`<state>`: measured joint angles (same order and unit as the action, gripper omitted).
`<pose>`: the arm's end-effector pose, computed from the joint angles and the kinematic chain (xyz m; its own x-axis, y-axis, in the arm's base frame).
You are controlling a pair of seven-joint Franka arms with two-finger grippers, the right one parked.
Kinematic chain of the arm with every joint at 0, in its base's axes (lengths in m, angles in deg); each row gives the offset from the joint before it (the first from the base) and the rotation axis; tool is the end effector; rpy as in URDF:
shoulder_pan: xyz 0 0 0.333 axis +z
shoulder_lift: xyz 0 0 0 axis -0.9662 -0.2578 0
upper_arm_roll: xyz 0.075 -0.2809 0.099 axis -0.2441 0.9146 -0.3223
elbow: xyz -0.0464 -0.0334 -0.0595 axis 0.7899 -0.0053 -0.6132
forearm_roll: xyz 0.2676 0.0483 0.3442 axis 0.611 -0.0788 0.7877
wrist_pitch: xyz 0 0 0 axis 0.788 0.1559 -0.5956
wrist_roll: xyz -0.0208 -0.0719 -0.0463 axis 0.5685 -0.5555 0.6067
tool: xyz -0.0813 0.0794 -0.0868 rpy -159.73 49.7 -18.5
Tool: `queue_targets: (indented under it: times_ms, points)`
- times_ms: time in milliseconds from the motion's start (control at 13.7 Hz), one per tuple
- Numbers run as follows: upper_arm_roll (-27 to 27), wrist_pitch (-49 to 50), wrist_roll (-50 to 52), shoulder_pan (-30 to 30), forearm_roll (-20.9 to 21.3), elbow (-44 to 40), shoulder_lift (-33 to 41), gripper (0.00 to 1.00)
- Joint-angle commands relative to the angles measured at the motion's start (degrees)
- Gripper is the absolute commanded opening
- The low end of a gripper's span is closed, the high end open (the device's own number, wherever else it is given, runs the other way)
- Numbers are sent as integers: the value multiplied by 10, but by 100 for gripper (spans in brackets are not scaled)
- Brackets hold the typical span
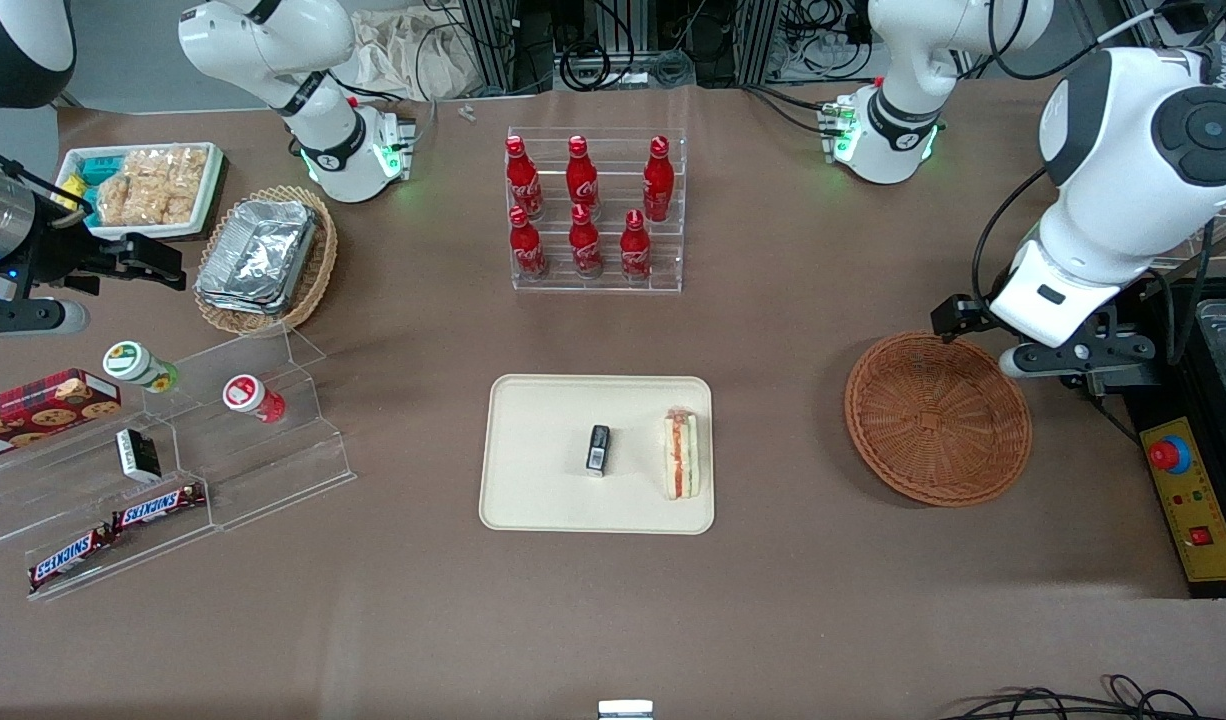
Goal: Place sandwich from basket to tray
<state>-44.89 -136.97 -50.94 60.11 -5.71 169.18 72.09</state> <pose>0.5952 -0.1024 0.4552 0.9988 0.0426 0.0249 0.0439 -0.9976 -0.0543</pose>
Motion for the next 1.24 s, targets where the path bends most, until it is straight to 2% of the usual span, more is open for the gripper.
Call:
queue_targets:
  times_ms: [0,439,585,732,805,1171]
  points:
    - [-8,-1,-10,-7,9,2,8,100]
    - [-42,33,-10,-7,0,-54,-8,100]
    - [-47,69,-16,-6,-20,-90,-24,100]
    - [-85,101,-73,-8,-59,-123,-41,100]
    - [-87,116,-94,-7,-66,-133,-48,100]
    - [-88,138,-104,-10,-61,-181,-78,100]
